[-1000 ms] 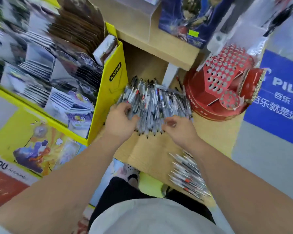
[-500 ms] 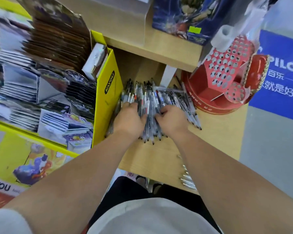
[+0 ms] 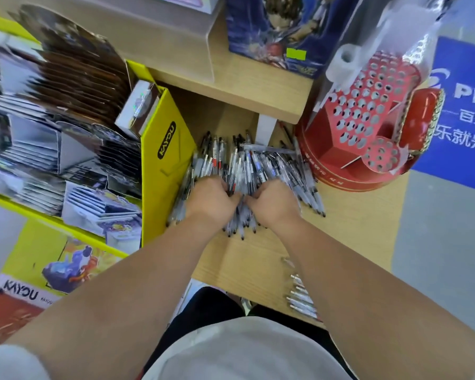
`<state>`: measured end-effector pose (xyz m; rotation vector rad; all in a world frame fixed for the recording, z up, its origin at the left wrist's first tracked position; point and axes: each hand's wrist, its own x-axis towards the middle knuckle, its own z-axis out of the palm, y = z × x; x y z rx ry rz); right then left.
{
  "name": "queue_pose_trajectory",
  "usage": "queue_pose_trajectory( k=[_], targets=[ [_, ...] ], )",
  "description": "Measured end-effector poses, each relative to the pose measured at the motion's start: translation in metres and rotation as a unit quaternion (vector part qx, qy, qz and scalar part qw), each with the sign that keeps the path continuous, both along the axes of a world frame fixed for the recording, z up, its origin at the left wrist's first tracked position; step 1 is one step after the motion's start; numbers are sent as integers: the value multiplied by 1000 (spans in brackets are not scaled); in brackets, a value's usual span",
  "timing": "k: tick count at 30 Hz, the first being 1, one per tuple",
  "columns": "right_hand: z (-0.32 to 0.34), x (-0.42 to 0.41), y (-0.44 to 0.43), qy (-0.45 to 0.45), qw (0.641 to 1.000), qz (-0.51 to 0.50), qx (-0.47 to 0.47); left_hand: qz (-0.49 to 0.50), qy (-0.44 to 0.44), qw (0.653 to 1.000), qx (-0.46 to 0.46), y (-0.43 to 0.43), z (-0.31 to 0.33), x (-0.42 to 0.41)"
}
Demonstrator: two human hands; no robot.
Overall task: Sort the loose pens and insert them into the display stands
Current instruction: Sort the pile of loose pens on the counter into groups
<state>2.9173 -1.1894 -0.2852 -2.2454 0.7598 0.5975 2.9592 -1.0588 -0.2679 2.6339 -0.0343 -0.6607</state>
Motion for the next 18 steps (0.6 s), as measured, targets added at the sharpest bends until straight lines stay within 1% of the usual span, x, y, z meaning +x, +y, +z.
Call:
queue_pose_trajectory(
  k=[4,9,11,13,15,18],
  targets=[
    [-3,-1,1,13,998,38,-38,-8,-1,1000,19,0,-1,-5],
    [-3,-8,5,-9,990,70,-121,-3,-12,999,39,-2,-3,-14],
    [-1,-10,5,-16,986,90,-138,-1,-13,999,37,-1,-2,-16],
    [0,-11,3,-15,985,104,-137,23,-12,1000,12,0,0,-18],
    [3,-10,1,-6,984,111,-138,75,-2,996,-38,1,3,-21],
    [5,-12,0,-3,986,111,-124,173,38,974,-140,8,7,-26]
  ],
)
